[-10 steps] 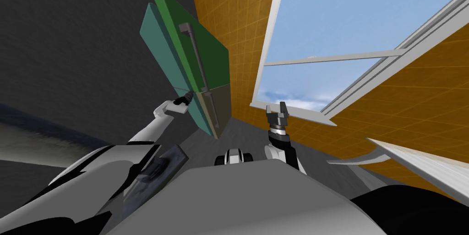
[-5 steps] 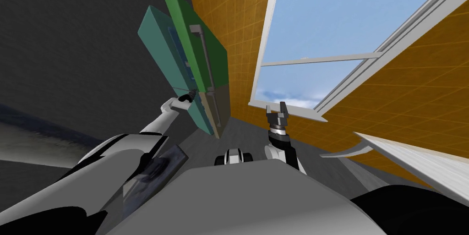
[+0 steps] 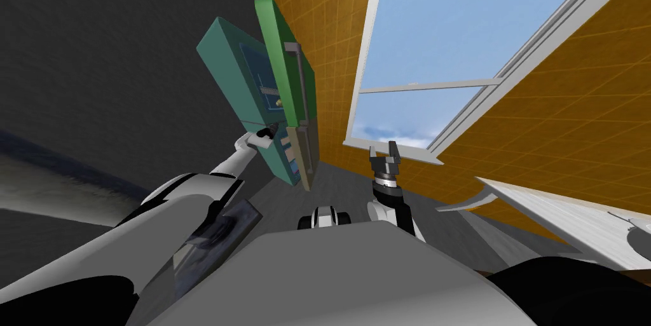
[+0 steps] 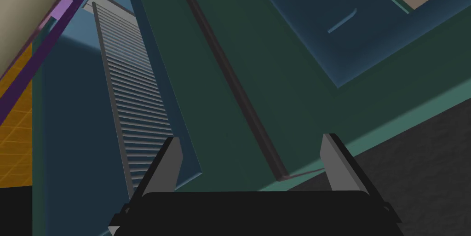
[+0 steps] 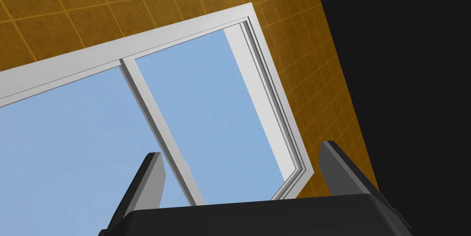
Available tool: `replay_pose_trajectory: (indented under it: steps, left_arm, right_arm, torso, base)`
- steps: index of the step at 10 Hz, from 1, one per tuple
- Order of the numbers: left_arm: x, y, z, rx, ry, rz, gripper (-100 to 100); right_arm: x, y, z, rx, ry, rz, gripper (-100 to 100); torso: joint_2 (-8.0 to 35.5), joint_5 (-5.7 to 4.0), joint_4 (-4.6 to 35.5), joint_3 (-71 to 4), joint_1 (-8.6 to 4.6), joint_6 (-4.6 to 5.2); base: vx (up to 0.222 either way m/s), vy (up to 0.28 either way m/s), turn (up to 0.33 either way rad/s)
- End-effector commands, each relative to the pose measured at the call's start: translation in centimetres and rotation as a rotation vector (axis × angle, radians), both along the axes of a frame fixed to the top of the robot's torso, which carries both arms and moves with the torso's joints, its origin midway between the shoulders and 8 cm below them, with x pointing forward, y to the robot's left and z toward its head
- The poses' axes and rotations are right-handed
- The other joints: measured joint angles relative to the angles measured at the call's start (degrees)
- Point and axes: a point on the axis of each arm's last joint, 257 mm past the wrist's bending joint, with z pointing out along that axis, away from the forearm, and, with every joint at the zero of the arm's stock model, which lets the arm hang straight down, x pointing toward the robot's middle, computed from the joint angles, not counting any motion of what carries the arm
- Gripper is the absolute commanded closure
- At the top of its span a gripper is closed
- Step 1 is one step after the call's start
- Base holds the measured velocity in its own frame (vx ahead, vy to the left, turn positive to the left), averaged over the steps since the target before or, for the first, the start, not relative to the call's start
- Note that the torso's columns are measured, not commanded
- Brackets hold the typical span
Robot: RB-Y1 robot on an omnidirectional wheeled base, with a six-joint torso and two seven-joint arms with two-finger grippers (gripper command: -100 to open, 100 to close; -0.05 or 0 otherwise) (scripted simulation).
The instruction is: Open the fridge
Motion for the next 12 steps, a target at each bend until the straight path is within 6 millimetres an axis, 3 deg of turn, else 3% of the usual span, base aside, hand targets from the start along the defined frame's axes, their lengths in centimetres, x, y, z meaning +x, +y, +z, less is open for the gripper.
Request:
replay_pose_trajectory:
  steps: [1,2,6,7,8,9,11,12]
  left_arm:
    - [0.4,1.1,0.2,-0.009,0.007,0.026,-100]
    - [1.9,-3.5,0.2,0.054,0.006,-0.047,-100]
    - [3.0,-2.6,2.5,0.065,0.015,-0.004,-100]
    - [3.0,-2.9,2.0,0.068,0.016,-0.012,-100]
    - [1.5,1.3,2.2,-0.003,0.01,0.052,100]
    - [0.9,1.1,2.6,-0.017,-0.018,0.034,100]
    - [0.4,1.1,0.2,-0.009,0.007,0.026,100]
    - [-1.1,4.9,1.4,-0.069,-0.012,0.09,100]
  right_arm:
    - [0.0,0.0,0.0,0.0,0.0,0.0,0]
    - [0.0,0.0,0.0,0.0,0.0,0.0,0]
    - [0.0,0.0,0.0,0.0,0.0,0.0,0]
    - [0.0,0.0,0.0,0.0,0.0,0.0,0]
    - [0.0,0.0,0.0,0.0,0.0,0.0,0]
    - [0.0,0.0,0.0,0.0,0.0,0.0,0]
    - [0.0,0.0,0.0,0.0,0.0,0.0,0]
    - [0.0,0.0,0.0,0.0,0.0,0.0,0]
  torso:
    - [0.1,0.03,0.0,0.0,0.09,0.01]
    - [0.2,0.07,0.1,0.2,0.19,-0.02]
    - [0.2,0.03,0.1,0.1,0.12,-0.03]
    - [0.0,0.04,0.0,0.0,0.1,0.0]
    - [0.1,0.06,0.0,0.0,0.12,0.0]
    - [-0.1,0.06,0.0,0.0,0.15,-0.1]
    - [0.3,0.05,0.1,0.2,0.13,0.05]
    - [0.7,0.03,0.2,0.4,0.11,0.01]
  base:
    - [0.019,-0.007,-0.005]
    - [-0.098,0.005,-0.111]
    - [-0.083,0.01,-0.017]
    - [0.0,0.0,0.0]
    - [0.136,-0.021,0.124]
    - [0.19,-0.011,0.09]
    - [0.074,-0.004,-0.021]
    - [0.131,-0.045,0.133]
